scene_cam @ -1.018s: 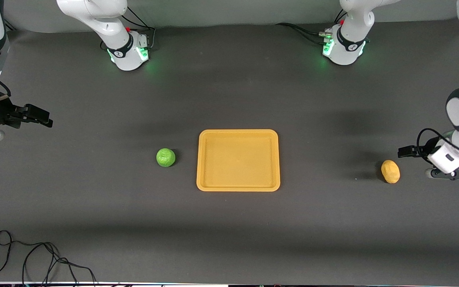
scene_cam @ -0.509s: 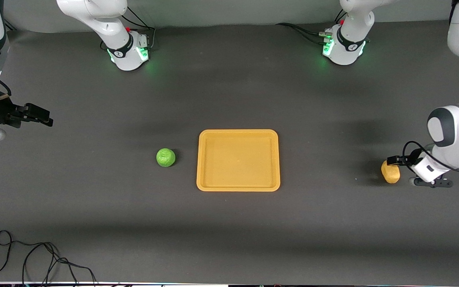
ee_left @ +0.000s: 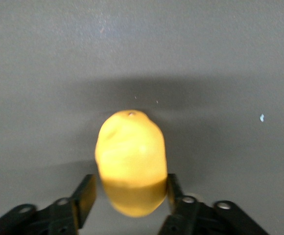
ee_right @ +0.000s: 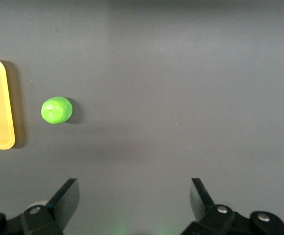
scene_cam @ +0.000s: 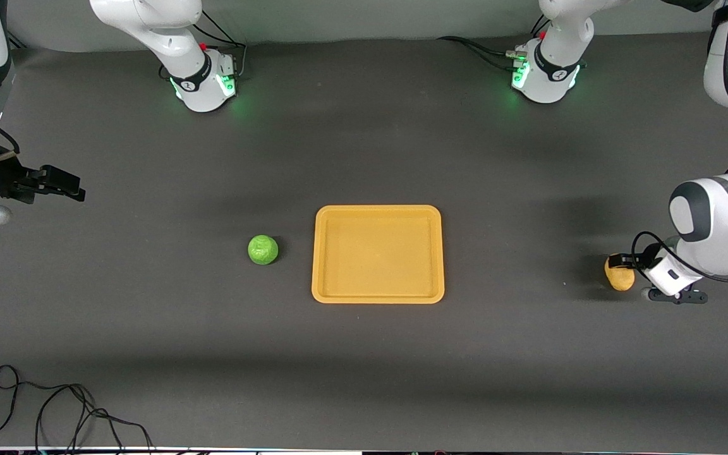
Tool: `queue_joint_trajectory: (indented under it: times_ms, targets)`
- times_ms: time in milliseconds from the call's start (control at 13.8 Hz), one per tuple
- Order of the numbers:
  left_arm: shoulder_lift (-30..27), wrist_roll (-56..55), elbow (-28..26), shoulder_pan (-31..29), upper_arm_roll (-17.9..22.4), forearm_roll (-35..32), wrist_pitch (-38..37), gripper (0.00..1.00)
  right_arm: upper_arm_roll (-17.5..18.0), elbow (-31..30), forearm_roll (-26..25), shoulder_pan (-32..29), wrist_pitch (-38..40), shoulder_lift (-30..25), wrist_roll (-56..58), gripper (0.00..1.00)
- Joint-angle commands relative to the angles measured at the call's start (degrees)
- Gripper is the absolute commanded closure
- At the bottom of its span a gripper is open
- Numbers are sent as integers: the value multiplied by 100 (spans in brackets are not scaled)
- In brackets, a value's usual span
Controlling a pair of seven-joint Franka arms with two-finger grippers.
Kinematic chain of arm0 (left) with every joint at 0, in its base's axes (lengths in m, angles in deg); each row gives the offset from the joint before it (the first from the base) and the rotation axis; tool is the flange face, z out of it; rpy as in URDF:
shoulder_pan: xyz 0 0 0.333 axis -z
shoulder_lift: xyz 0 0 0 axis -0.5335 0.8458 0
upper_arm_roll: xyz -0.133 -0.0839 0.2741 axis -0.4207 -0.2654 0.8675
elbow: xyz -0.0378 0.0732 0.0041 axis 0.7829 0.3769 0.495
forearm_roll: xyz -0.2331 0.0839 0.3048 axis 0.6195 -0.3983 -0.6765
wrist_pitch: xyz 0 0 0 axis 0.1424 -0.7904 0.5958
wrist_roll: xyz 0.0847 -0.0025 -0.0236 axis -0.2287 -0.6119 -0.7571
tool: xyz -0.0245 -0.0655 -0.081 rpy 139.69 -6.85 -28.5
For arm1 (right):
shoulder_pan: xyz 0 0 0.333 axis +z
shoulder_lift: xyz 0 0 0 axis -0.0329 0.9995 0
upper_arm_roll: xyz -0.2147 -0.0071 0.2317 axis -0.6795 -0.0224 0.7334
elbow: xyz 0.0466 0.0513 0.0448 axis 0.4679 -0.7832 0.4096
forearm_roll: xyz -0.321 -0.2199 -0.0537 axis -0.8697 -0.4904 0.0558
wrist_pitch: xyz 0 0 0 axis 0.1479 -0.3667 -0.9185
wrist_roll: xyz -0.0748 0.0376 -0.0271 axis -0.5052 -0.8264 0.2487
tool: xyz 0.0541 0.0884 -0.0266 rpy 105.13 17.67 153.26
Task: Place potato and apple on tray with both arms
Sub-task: 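Reach the left gripper down to the yellow potato and grasp it, then carry the potato over the tray while the right gripper reaches the apple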
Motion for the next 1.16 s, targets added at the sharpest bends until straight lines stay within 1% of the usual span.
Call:
queue_joint_trajectory:
  times_ms: [0, 145, 218, 364, 436, 509, 655, 727, 873, 945, 1091]
  targets:
    - [132, 60, 179, 67, 12, 55, 80, 68, 19, 142, -15, -35, 62, 72, 142, 0]
    - [28, 34, 179, 102, 3, 99, -51, 82, 19, 125, -15, -35, 71, 72, 142, 0]
    - [-199, -123, 179, 172, -58, 204, -252, 86, 11, 124, -15, -26, 62, 72, 142, 0]
    - [-761, -842, 232, 382, -321, 266, -1094, 87, 19, 89, -15, -26, 27, 63, 142, 0]
    - [-947, -1254, 258, 523, -505, 275, -1368, 86, 11, 89, -15, -26, 9, 63, 133, 0]
    - [-1071, -1720, 267, 689, -698, 275, -1466, 86, 19, 81, -7, -26, -17, 63, 133, 0]
    - [-1107, -2747, 258, 1137, -1129, 275, -1433, 85, 28, 81, -7, -17, -17, 37, 90, 0]
    - [-1055, -3240, 258, 1470, -1201, 266, -1319, 84, 45, 81, -7, 35, -17, 20, 55, 0]
    - [-949, -3927, 250, 2252, -1193, 240, -1064, 84, 46, 98, -7, 377, -17, -16, -172, 0]
    - [-870, -4122, 250, 2525, -1193, 240, -1019, 84, 54, 98, -7, 622, -17, -33, -522, 0]
    - [-651, -4552, 241, 3053, -1193, 214, -599, 85, 54, 81, 54, 1202, -17, -51, -1103, 0]
